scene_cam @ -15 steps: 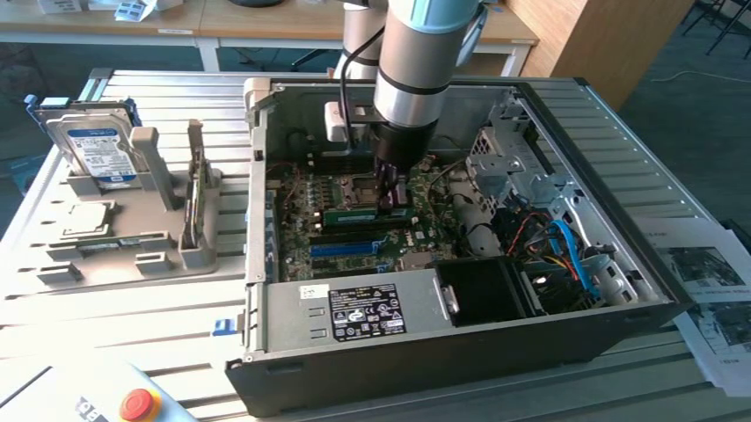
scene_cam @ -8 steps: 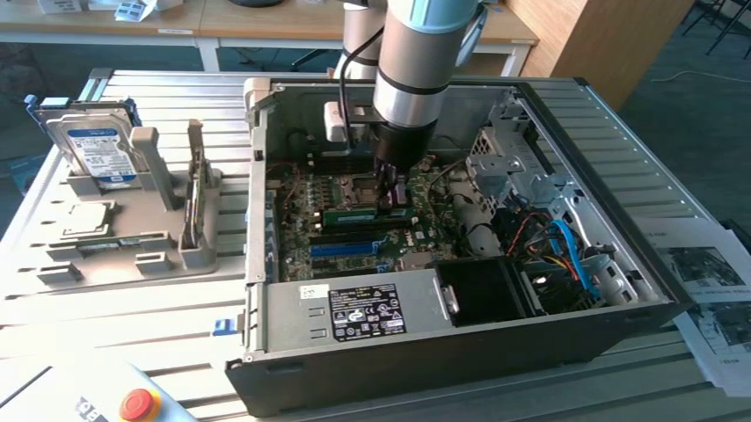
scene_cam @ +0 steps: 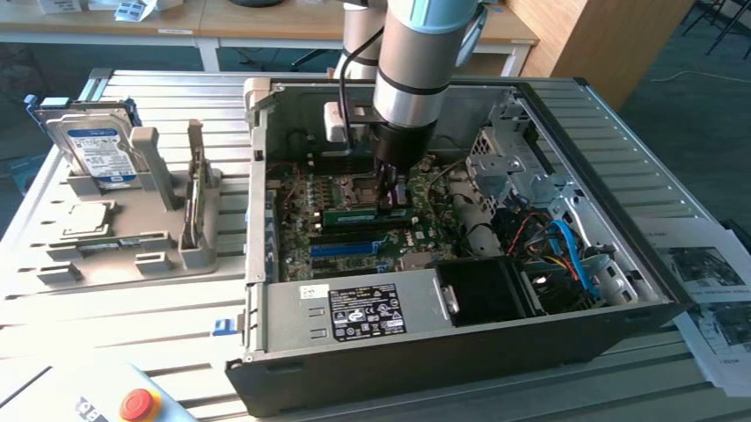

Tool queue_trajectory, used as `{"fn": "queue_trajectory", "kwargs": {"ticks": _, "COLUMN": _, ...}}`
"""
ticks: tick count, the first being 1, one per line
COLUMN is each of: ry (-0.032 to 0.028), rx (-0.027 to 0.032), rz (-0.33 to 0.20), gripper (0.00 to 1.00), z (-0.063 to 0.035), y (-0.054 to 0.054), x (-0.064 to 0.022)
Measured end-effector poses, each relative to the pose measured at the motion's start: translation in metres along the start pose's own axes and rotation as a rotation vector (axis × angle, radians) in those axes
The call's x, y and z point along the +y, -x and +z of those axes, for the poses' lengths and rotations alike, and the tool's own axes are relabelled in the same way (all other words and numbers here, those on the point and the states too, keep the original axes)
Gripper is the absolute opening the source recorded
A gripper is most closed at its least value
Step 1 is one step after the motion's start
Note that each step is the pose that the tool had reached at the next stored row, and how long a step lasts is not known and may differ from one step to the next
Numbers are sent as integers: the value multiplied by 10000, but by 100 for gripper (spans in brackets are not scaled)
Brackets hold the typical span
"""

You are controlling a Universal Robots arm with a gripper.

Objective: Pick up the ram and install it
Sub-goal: 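Insert the ram into the slot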

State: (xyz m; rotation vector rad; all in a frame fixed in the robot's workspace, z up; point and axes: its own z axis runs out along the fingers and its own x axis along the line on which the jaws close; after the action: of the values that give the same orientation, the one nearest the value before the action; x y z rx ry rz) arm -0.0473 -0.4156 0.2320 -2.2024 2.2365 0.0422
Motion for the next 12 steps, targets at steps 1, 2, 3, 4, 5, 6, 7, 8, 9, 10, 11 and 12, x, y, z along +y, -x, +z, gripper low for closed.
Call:
{"fn": "queue_trajectory", "kwargs": {"ticks": 1, "ry": 0, "rx": -1, "rz": -1, "gripper": 12, "z": 0, "y": -2, "x": 0}}
{"fn": "queue_trajectory", "kwargs": {"ticks": 2, "ry": 0, "rx": -1, "rz": 0, "gripper": 12, "z": 1, "y": -3, "x": 0}}
{"fn": "queue_trajectory", "kwargs": {"ticks": 3, "ry": 0, "rx": -1, "rz": 0, "gripper": 12, "z": 0, "y": -5, "x": 0}}
{"fn": "queue_trajectory", "kwargs": {"ticks": 4, "ry": 0, "rx": -1, "rz": 0, "gripper": 12, "z": 0, "y": -8, "x": 0}}
{"fn": "queue_trajectory", "kwargs": {"ticks": 5, "ry": 0, "rx": -1, "rz": 0, "gripper": 12, "z": 0, "y": -8, "x": 0}}
{"fn": "queue_trajectory", "kwargs": {"ticks": 6, "ry": 0, "rx": -2, "rz": 0, "gripper": 12, "z": 0, "y": -8, "x": 0}}
{"fn": "queue_trajectory", "kwargs": {"ticks": 7, "ry": 0, "rx": -1, "rz": 0, "gripper": 12, "z": 0, "y": -8, "x": 0}}
{"fn": "queue_trajectory", "kwargs": {"ticks": 8, "ry": 0, "rx": -1, "rz": 0, "gripper": 12, "z": 0, "y": -8, "x": -1}}
{"fn": "queue_trajectory", "kwargs": {"ticks": 9, "ry": 0, "rx": -1, "rz": 0, "gripper": 12, "z": 0, "y": -9, "x": 0}}
{"fn": "queue_trajectory", "kwargs": {"ticks": 10, "ry": -1, "rx": -2, "rz": 0, "gripper": 12, "z": 0, "y": -9, "x": 0}}
{"fn": "queue_trajectory", "kwargs": {"ticks": 11, "ry": 0, "rx": -1, "rz": 0, "gripper": 12, "z": 1, "y": -9, "x": 0}}
{"fn": "queue_trajectory", "kwargs": {"ticks": 12, "ry": 0, "rx": 0, "rz": 0, "gripper": 12, "z": 2, "y": -9, "x": 0}}
